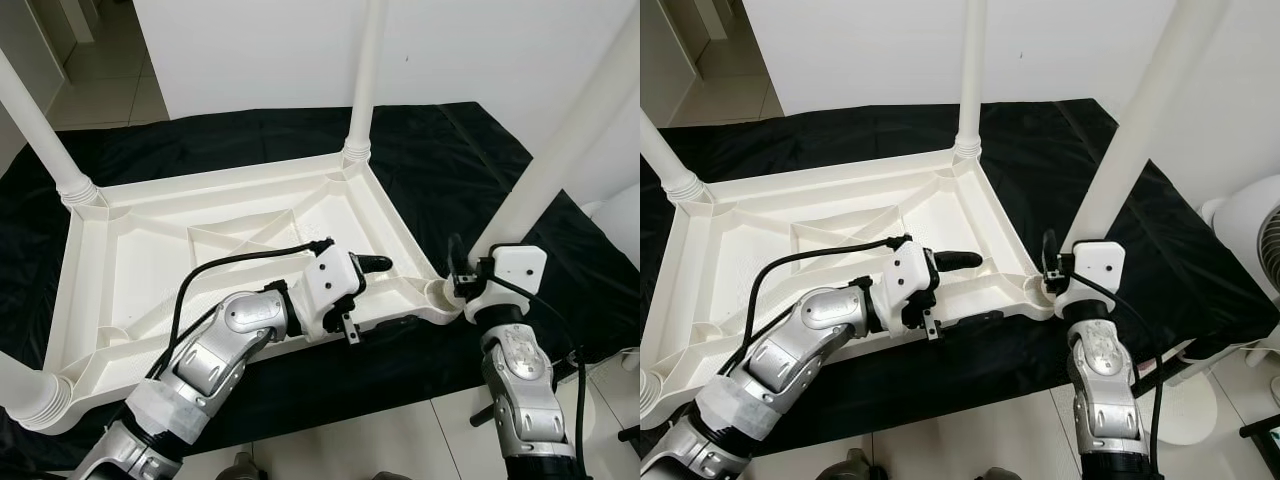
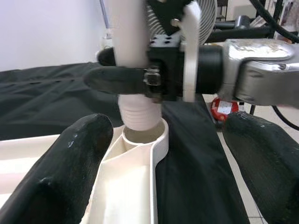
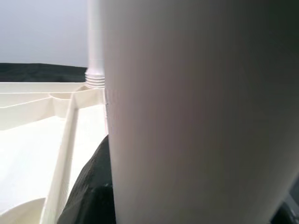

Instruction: Building children table

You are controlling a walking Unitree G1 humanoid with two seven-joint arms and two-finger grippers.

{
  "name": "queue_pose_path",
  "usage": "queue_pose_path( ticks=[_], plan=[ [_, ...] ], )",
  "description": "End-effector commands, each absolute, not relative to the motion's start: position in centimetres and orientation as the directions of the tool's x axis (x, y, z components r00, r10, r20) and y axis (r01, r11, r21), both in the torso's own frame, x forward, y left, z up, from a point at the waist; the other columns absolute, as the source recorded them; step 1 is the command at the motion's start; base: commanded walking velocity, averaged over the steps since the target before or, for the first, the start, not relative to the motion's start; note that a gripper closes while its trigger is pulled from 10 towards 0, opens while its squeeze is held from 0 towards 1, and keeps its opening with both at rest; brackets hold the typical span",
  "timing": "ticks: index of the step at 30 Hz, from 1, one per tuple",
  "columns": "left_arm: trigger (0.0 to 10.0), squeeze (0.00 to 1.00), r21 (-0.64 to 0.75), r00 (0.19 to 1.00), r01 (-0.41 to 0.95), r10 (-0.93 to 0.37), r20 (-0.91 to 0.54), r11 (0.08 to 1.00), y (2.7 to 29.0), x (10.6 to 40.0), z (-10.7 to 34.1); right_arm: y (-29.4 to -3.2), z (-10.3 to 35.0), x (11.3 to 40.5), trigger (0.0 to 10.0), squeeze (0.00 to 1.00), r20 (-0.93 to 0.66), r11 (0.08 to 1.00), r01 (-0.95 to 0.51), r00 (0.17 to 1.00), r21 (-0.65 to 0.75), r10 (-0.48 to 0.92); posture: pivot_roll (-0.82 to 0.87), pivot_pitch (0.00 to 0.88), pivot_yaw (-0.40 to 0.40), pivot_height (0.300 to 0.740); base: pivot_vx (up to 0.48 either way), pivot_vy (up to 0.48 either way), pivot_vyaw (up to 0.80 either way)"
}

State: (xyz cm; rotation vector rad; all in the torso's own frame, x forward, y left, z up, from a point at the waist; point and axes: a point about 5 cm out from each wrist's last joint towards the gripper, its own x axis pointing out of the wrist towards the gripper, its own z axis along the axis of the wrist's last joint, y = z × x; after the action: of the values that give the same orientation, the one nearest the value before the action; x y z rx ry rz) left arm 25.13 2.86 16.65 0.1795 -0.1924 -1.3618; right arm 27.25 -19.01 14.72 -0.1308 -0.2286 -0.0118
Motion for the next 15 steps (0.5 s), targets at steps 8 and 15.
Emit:
queue_pose_path(
  ticks=[8,15],
  plan=[
    [10.0,0.00,0.254,0.142,0.957,-0.990,0.019,0.142,2.7,24.9,17.1,-18.7,14.4,27.9,10.0,0.00,0.208,0.988,-0.021,0.977,-0.154,0.053,-0.01,0.029,0.013,0.740,0.000,0.000,0.00],
    [10.0,0.00,0.252,0.152,0.956,-0.988,0.022,0.153,2.7,24.9,17.4,-17.8,13.0,26.7,10.0,0.00,0.156,0.972,-0.118,0.976,-0.206,0.151,-0.01,0.034,0.013,0.740,0.000,0.000,0.00]
  ],
)
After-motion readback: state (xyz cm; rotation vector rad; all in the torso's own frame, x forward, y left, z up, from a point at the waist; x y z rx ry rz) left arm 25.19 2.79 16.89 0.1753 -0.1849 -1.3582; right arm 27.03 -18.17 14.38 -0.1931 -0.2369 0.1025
